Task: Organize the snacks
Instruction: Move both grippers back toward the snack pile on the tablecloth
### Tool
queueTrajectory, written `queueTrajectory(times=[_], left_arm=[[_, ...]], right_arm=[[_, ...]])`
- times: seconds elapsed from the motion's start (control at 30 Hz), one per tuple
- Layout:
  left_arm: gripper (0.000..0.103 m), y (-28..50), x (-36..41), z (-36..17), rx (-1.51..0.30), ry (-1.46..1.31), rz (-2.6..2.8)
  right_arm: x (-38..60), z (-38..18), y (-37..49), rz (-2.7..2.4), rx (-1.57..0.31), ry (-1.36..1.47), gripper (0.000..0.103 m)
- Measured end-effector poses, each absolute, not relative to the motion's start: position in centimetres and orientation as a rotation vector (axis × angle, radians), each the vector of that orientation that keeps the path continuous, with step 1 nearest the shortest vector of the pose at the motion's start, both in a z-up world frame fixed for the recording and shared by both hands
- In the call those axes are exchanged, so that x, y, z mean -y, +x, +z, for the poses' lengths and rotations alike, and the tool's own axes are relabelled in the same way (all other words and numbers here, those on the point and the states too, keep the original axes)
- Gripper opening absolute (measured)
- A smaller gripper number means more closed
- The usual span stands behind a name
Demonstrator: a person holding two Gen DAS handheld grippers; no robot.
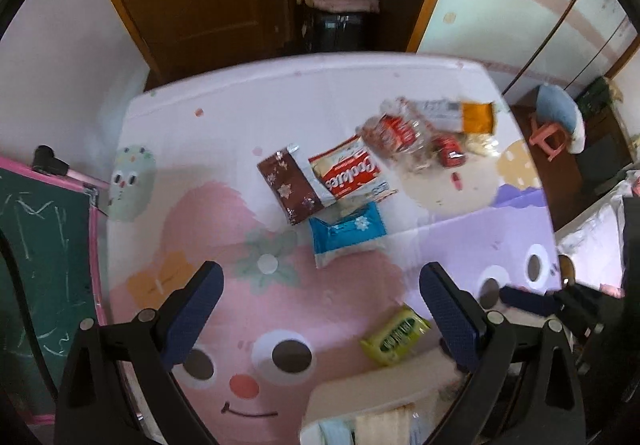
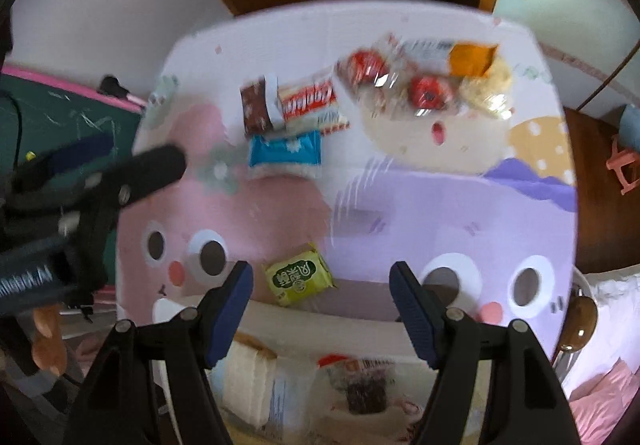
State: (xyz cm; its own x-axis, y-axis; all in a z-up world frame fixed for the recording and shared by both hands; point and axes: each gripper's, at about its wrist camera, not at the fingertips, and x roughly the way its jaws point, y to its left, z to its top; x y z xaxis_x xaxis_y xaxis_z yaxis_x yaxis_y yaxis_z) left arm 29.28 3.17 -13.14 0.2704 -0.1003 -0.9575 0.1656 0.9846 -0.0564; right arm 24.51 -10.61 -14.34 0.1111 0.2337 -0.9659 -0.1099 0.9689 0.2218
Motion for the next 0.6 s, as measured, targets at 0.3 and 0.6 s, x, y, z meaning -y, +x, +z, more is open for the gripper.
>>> queueTrajectory(times=[0.3,0.6], left_arm=[[0.098,31.6,-5.0,-19.5,-1.389,0.064,-0.115],[0.098,32.0,-7.5,-21.6,-1.42,0.03,-0.071]], right_arm=[[6.5,-21.7,25.8,0.292,-1.634,0.061,0.071],[5.1,-24.1,25.3,0.271,-1.716,0.002,0.071]])
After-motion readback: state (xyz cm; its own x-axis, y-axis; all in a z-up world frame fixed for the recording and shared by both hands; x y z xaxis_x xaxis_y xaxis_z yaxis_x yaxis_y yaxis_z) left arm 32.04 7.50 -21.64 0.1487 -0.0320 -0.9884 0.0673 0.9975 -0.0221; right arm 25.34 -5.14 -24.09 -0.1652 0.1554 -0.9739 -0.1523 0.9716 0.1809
